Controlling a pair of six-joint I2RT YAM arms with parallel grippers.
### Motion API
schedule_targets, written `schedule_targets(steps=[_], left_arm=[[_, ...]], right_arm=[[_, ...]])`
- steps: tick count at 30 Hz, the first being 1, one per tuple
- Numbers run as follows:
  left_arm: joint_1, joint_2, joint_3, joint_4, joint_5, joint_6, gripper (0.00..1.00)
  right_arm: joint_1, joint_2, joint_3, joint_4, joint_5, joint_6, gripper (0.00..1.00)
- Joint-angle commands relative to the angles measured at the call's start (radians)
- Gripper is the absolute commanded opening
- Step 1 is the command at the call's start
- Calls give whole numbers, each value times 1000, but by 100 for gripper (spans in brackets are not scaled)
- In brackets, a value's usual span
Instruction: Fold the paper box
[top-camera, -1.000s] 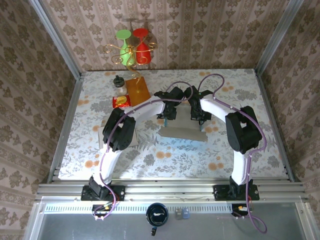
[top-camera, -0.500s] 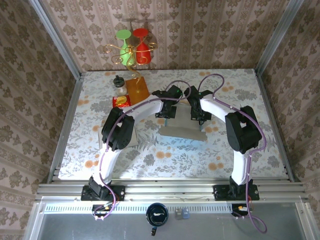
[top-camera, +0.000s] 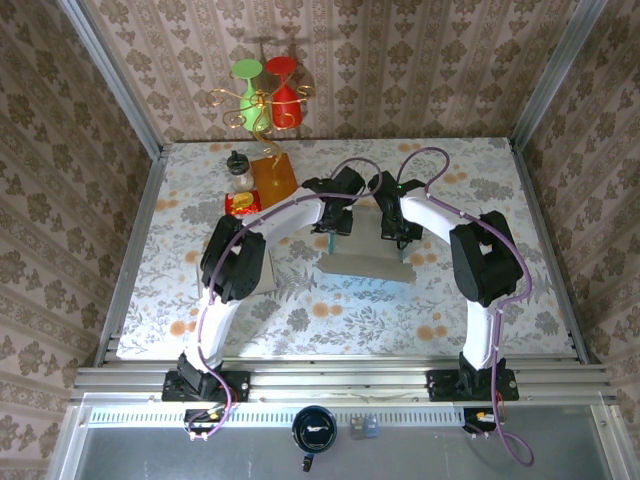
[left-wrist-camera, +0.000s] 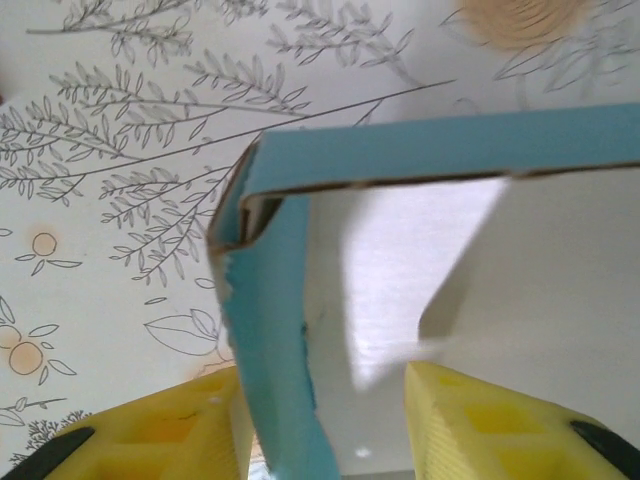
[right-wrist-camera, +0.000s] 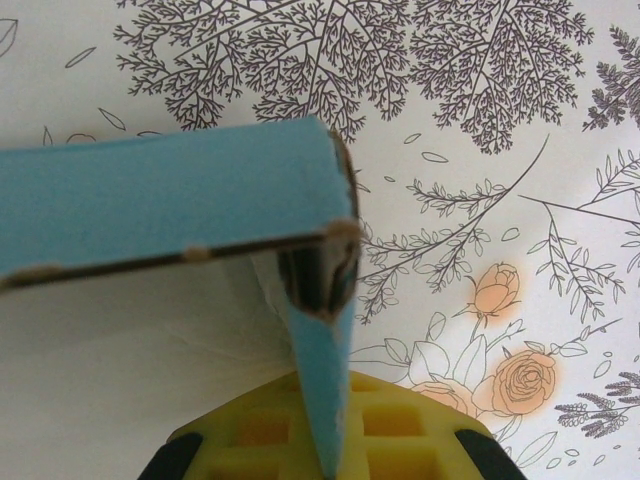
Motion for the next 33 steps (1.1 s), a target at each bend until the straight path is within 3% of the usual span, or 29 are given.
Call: schedule_targets(steps=[1, 6, 16, 26, 33], left_arm=[[18, -109, 0, 54, 70, -10, 44], [44, -186, -48, 114, 106, -34, 46], [96, -339, -131, 128, 69, 20, 44], [107, -460, -345, 175, 126, 13, 40], [44, -445, -433, 267, 224, -13, 39]], right_arm=[[-17, 71, -21, -31, -33, 46, 0], [-52, 69, -22, -47, -56, 72, 0], [-155, 83, -7, -154, -176, 219, 0], [-229, 73, -4, -274, -363, 538, 0], [-231, 57, -19, -330, -465, 742, 0]])
